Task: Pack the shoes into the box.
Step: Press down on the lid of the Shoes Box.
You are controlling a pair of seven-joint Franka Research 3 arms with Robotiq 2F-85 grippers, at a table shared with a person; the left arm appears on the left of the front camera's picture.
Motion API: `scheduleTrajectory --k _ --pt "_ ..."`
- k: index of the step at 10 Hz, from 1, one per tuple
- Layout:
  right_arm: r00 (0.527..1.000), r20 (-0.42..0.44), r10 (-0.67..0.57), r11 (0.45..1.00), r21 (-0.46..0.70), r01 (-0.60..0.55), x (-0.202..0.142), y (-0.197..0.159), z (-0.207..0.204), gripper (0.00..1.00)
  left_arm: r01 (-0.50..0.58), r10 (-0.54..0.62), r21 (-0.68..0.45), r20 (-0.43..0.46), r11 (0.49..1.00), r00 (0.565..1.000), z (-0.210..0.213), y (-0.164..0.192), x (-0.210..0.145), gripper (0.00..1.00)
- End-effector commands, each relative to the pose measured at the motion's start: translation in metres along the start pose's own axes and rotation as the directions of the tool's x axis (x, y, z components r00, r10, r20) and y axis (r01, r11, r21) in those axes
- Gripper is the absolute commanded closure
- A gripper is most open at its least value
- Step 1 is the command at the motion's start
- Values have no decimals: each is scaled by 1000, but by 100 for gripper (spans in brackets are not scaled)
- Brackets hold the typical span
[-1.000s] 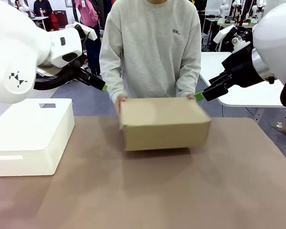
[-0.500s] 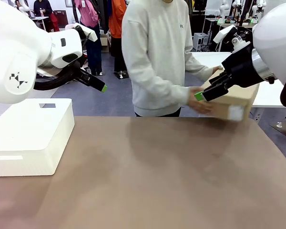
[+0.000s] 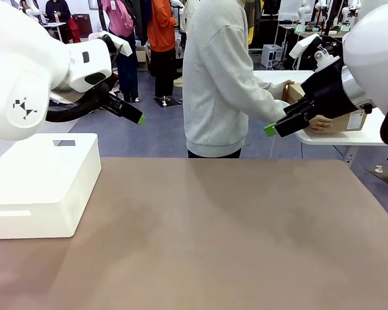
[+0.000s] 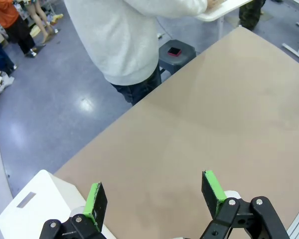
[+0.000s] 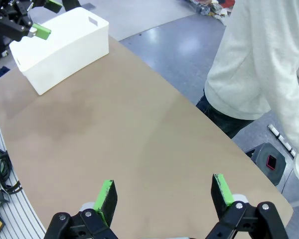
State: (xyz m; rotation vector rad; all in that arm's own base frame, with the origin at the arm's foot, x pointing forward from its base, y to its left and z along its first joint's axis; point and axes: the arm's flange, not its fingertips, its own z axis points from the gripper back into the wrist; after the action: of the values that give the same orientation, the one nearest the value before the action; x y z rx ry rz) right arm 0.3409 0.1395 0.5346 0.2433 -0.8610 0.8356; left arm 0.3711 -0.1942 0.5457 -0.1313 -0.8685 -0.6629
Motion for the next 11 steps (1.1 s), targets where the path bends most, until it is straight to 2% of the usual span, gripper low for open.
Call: scheduleTrajectory --k 1,11 --pt "1000 -5 8 1000 -3 -8 0 -1 1 0 -6 6 12 -6 1000 1000 1 1 0 0" --pt "1000 -5 8 1000 -3 -8 0 -1 1 0 -6 6 12 -6 1000 1000 1 1 0 0"
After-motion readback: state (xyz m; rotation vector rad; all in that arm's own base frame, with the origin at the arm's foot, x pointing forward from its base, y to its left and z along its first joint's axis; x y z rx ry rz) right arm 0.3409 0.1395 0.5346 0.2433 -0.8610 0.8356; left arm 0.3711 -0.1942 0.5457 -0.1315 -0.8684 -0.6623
